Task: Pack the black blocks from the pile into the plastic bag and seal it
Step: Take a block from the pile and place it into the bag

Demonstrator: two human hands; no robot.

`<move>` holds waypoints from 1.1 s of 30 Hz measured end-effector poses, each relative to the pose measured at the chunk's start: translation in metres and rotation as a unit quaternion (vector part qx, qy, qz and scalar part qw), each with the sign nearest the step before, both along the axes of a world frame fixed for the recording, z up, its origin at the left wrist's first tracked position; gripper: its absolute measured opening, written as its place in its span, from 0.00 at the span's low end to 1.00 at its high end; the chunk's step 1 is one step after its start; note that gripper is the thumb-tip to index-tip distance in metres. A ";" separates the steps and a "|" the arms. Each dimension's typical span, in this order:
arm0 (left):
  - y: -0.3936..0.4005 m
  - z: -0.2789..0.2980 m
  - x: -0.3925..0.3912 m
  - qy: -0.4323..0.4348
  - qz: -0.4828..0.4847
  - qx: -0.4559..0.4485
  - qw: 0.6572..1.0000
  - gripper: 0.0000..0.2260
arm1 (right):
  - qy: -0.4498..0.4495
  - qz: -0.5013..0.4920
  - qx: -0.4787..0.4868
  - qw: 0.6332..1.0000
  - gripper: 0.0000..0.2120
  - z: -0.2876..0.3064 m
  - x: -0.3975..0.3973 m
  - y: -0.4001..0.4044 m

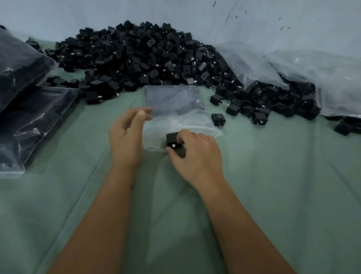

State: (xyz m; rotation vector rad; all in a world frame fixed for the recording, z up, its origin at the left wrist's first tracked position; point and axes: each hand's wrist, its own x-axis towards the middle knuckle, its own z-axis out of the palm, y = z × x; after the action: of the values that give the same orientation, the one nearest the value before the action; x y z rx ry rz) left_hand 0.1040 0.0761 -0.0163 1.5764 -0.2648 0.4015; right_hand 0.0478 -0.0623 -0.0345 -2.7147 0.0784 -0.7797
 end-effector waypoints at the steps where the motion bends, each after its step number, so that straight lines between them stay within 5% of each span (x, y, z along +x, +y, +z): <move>1: 0.003 -0.002 0.004 0.037 0.055 0.003 0.998 0.08 | 0.003 0.011 0.006 1.000 0.11 -0.001 0.000 -0.001; 4: 0.011 -0.011 0.014 0.133 0.139 0.158 0.968 0.10 | 0.027 0.042 -0.006 0.999 0.09 -0.002 0.001 -0.002; 8: 0.006 -0.016 0.016 0.132 0.094 0.275 0.948 0.11 | 0.035 0.075 -0.002 0.997 0.08 0.000 0.008 0.001; 15: 0.003 -0.019 0.017 0.097 0.073 0.313 0.942 0.15 | 0.145 0.126 -0.023 0.981 0.18 -0.002 0.037 0.012; 21: 0.005 -0.020 0.017 0.092 0.052 0.305 0.946 0.15 | 0.114 0.059 -0.132 0.983 0.17 0.001 0.065 0.023; 25: 0.005 -0.020 0.017 0.086 0.051 0.324 0.941 0.15 | 0.149 0.098 -0.080 0.981 0.19 0.000 0.060 0.018; 28: 0.005 -0.021 0.017 0.087 0.056 0.331 0.938 0.15 | 0.086 0.127 -0.090 0.984 0.12 0.002 0.042 0.008; 31: 0.005 -0.023 0.018 0.084 0.065 0.334 0.936 0.15 | -0.128 0.145 -0.019 0.981 0.10 0.012 0.022 -0.007; 33: 0.006 -0.024 0.017 0.083 0.065 0.338 0.935 0.14 | -0.237 0.064 0.049 0.968 0.09 0.017 0.014 -0.028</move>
State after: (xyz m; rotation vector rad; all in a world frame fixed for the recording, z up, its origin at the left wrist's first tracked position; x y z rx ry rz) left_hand 0.1211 0.0819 -0.0399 2.3033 -0.1731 0.2874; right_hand 0.0615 -0.0906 -0.0177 -2.3424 -0.1598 -1.3194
